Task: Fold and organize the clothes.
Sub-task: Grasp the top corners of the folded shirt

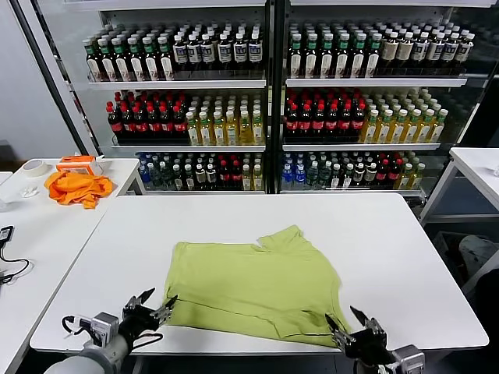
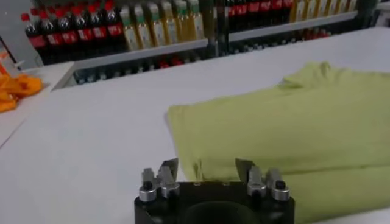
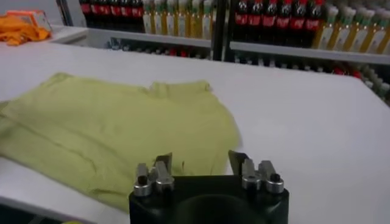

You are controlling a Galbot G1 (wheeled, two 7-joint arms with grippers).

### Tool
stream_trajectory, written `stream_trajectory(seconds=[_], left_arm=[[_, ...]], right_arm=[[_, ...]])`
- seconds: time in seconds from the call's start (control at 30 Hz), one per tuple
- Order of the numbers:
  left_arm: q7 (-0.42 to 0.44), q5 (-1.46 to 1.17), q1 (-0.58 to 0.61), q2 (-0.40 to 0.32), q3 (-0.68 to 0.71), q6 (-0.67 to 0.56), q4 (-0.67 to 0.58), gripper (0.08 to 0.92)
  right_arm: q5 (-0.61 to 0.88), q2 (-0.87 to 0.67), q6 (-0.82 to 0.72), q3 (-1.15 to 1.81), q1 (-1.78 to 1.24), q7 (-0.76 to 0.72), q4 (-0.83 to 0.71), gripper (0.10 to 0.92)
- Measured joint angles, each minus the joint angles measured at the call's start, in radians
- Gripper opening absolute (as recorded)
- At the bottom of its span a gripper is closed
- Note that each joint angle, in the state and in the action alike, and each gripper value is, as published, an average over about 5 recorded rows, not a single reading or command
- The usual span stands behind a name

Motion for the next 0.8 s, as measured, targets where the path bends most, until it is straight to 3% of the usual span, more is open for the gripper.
stream_trajectory(seconds=[0.2,0.8], left_arm=[[0.004,-0.017,-0.119,-0.011,0.049,-0.013,0.077,0.818],[0.021,-0.037,-0.425,-0.051,0.172,-0.035,0.375,0.823]], right_arm=[[0.018,0.019,-0.005,-0.083,0.202,0.022,-0.112,0.822],[0.043,0.186,0.003,-0.378,0.742,0.058,-0.562,0.823]])
